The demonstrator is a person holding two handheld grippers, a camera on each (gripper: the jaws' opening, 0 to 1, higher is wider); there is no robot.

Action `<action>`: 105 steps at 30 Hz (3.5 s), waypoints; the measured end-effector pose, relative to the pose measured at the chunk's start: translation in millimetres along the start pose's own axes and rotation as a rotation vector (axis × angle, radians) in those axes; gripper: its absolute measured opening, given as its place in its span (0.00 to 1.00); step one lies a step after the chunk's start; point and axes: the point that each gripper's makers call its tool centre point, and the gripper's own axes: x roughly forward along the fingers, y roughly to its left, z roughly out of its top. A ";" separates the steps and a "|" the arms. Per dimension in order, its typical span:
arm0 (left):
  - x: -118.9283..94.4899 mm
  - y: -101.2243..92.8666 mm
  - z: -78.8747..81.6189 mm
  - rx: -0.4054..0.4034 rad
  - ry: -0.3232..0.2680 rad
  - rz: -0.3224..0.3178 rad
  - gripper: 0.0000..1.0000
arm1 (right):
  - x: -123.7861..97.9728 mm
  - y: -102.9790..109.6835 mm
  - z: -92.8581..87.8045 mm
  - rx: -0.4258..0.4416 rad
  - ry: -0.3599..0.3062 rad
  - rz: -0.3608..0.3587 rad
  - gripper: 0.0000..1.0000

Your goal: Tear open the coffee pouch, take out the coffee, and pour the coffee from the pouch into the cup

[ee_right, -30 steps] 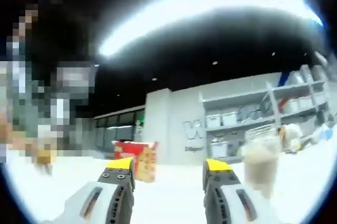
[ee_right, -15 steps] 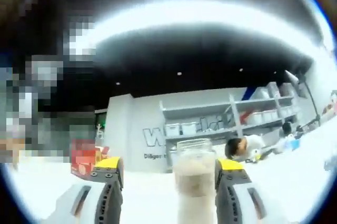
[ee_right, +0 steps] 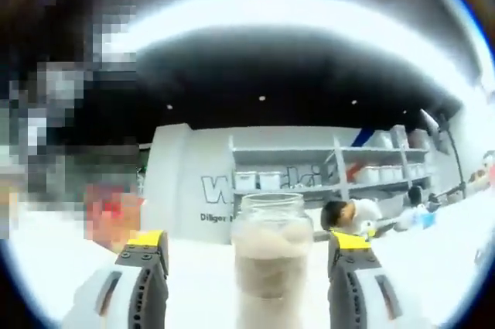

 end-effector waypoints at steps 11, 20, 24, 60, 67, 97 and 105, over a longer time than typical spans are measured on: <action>-2.7 -4.3 -4.1 0.005 0.001 0.000 0.12 | 23.5 -13.1 -22.1 -0.063 0.049 -0.051 0.85; -3.7 -4.8 -5.0 0.008 -0.001 0.008 0.12 | 38.7 -13.3 -27.3 -0.103 0.055 -0.015 0.83; -3.4 -4.4 -4.9 0.007 -0.001 0.007 0.12 | 41.7 -19.8 -28.5 -0.093 0.054 -0.021 0.82; -1.4 -2.9 -7.9 0.016 0.005 0.001 0.12 | 35.3 -18.1 -36.1 -0.033 0.127 0.029 0.60; -2.1 -3.3 -8.5 0.019 0.004 -0.006 0.12 | 23.2 -1.5 -31.0 -0.005 0.133 0.074 0.60; 1.2 -6.2 -8.6 0.007 0.008 -0.010 0.12 | -61.6 166.7 6.9 0.196 0.109 0.648 0.59; -4.7 9.6 -10.8 0.002 0.009 -0.008 0.12 | -75.2 207.5 13.7 0.231 0.124 0.793 0.59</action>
